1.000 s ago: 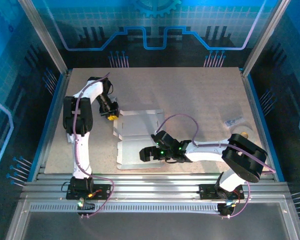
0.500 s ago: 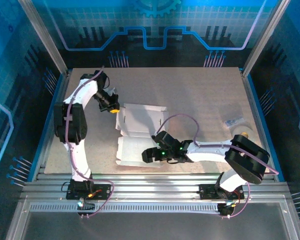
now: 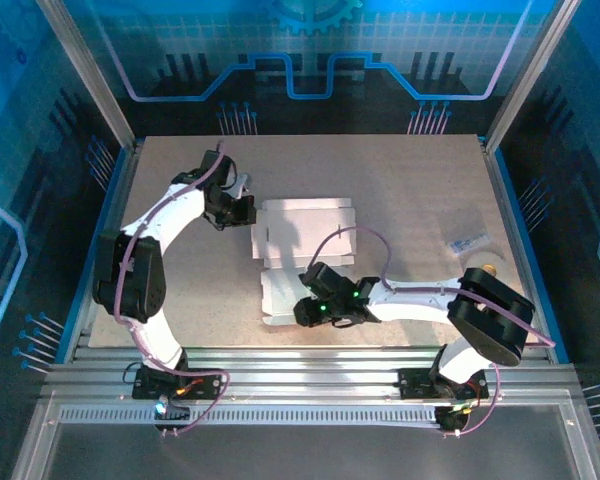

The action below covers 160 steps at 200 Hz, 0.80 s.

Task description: Fold the paper box

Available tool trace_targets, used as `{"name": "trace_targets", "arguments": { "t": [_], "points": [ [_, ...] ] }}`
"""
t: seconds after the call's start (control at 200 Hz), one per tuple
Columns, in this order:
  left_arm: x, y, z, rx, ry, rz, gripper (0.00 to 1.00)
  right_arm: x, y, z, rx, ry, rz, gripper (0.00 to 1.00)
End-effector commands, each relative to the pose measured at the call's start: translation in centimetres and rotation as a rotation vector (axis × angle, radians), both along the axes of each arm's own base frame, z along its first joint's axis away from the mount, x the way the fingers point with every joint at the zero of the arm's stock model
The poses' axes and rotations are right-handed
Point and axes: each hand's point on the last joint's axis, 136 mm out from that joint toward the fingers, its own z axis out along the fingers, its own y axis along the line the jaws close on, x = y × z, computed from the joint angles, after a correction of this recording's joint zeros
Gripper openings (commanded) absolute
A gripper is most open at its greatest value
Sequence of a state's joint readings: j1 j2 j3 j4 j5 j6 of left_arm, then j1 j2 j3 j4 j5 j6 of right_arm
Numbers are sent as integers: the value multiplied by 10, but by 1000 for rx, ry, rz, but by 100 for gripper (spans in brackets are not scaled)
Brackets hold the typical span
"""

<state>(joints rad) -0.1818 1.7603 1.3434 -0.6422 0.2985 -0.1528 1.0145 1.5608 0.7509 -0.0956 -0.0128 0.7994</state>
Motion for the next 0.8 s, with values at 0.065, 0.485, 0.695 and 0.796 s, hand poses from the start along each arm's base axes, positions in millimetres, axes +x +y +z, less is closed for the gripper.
{"name": "trace_targets", "arguments": {
  "t": [0.065, 0.485, 0.695, 0.796],
  "points": [
    [6, -13, 25, 15, -177, -4, 1, 6, -1, -19, -88, 29, -38, 15],
    [-47, -23, -4, 57, -195, -27, 2, 8, -5, -31, -114, 61, -113, 7],
    [-66, -26, -9, 65, -206, -28, 4, 8, -5, -32, -113, 62, -121, 6],
    [-75, -31, -13, 59, -202, -31, 4, 7, -2, -31, -108, 61, -115, 5]
  ]
}}
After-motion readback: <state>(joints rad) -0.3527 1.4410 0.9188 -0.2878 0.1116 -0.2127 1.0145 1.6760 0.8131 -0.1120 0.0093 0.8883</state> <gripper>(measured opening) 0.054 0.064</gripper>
